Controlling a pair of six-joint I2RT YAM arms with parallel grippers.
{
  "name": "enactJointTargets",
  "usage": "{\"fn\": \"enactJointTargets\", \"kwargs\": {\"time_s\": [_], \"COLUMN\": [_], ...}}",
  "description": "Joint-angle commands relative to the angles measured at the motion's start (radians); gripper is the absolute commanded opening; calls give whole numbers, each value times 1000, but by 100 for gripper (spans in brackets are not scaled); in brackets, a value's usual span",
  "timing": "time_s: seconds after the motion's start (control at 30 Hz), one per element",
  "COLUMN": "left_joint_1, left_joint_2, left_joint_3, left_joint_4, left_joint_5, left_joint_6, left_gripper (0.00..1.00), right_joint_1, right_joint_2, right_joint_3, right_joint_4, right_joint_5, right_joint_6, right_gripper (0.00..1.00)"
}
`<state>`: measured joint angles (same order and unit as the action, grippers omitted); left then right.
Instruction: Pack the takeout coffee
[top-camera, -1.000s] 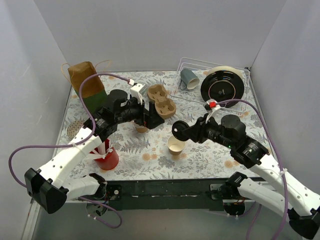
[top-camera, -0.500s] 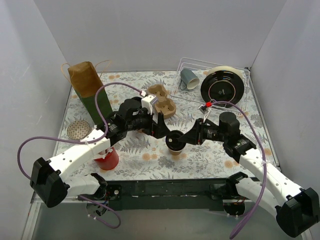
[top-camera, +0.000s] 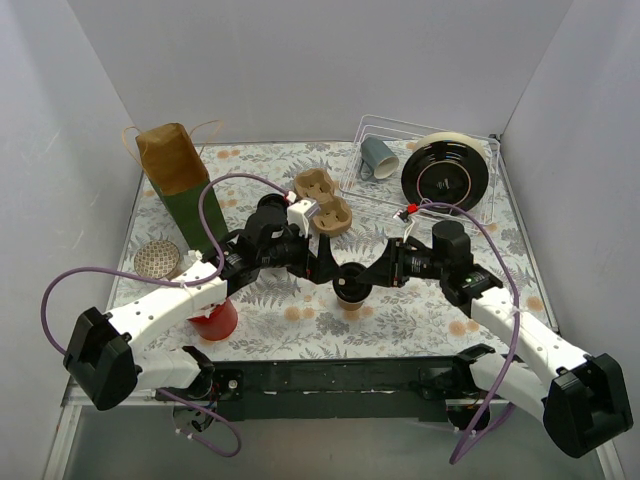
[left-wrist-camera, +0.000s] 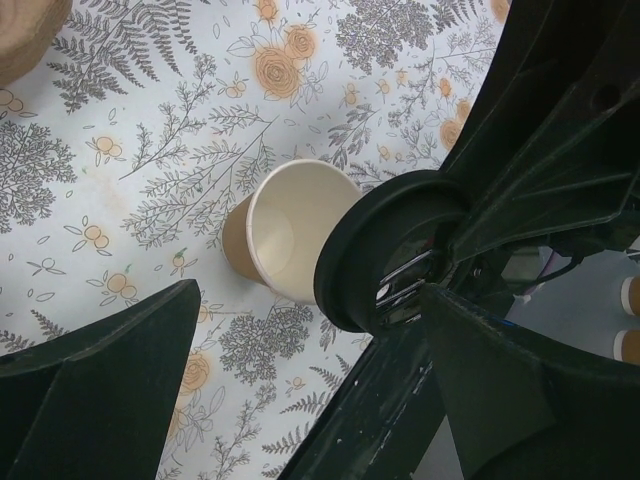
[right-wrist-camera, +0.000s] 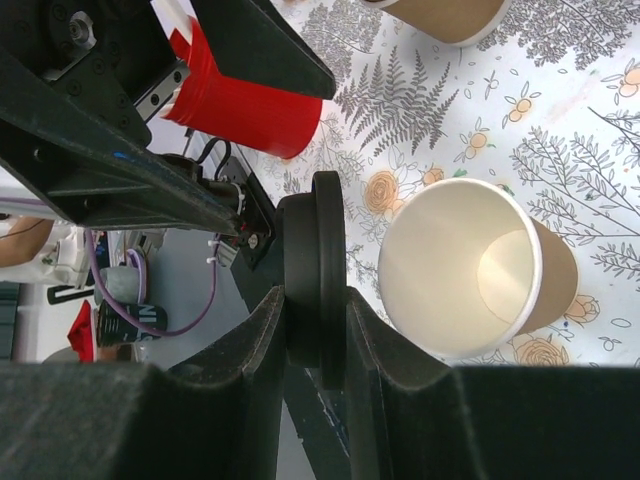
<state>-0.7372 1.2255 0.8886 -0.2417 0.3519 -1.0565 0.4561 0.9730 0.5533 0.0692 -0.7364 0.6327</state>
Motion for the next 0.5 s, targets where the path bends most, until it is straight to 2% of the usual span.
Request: {"fn": "enactJointTargets", "kwargs": {"time_s": [0.0,0.47], "left_joint_1": [-5,-5], "left_joint_2": [3,48], "left_joint_3": [-17,-33], "left_joint_4": [45,65], "left_joint_5": [-1,30], "left_joint_6": [-3,-3], "left_gripper": [92,89], "right_joint_1": [-16,-45], "right_joint_2": [19,101], "right_joint_3": [-13,-30], "right_joint_4": [52,99], "right_joint_5": [-20,-70], "right_joint_6": [9,47], "right_gripper": [17,18]}}
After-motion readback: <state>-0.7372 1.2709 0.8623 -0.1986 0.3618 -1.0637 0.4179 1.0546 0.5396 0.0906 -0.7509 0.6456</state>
